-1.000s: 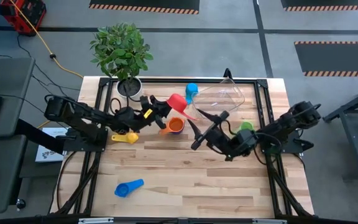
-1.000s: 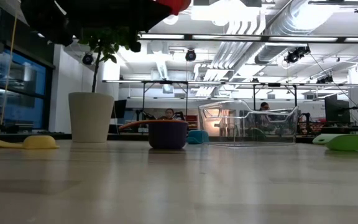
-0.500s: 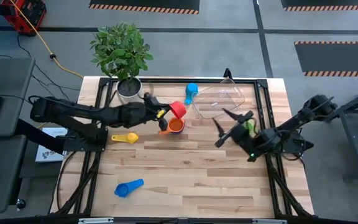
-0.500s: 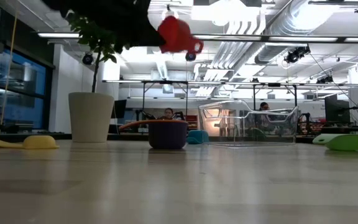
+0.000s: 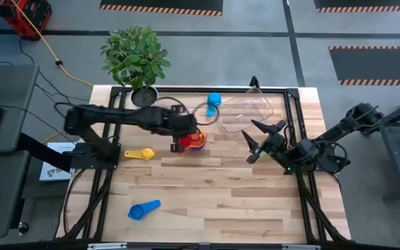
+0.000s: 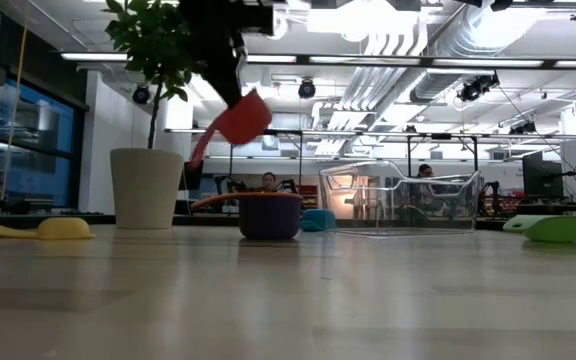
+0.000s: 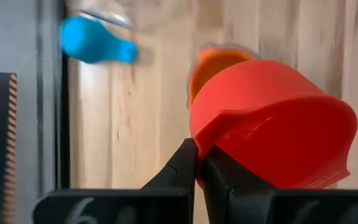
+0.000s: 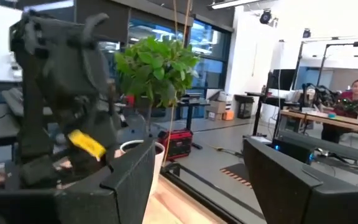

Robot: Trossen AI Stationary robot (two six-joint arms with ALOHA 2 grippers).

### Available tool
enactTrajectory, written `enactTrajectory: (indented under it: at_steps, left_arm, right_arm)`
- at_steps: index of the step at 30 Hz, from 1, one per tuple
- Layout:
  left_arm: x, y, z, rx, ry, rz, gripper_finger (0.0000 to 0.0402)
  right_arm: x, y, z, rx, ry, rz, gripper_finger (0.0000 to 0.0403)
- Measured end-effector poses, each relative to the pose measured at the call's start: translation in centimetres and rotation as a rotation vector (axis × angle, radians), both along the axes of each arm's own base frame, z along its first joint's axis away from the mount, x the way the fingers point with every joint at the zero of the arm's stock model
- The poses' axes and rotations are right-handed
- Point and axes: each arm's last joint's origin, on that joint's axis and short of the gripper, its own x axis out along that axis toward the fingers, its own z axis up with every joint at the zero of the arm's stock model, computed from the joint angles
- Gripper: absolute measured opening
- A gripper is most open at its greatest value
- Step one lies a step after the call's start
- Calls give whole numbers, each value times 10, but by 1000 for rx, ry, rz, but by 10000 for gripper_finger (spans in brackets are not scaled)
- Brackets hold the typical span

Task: Nest measuring cups in basket
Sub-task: Stack the red measuring cup on top of the orange measuring cup

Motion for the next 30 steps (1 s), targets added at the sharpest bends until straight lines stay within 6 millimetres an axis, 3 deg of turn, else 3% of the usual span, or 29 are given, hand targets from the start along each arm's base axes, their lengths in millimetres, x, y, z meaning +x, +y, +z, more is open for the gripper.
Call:
enactTrajectory:
  at_steps: [4,11,20,30]
  left_arm:
    - [21,3,-22,38,150,-121,1]
    - [46,7,-37,124,190,-302,1]
    - [48,23,-41,119,215,-385,1]
    - [50,23,-40,164,238,-500,2]
  right_arm:
    - [2,0,-2,3,21,3,236]
    - [3,0,-4,9,25,7,236]
    - [3,0,-4,4,35,0,236]
    - [4,1,-4,-14,27,43,236]
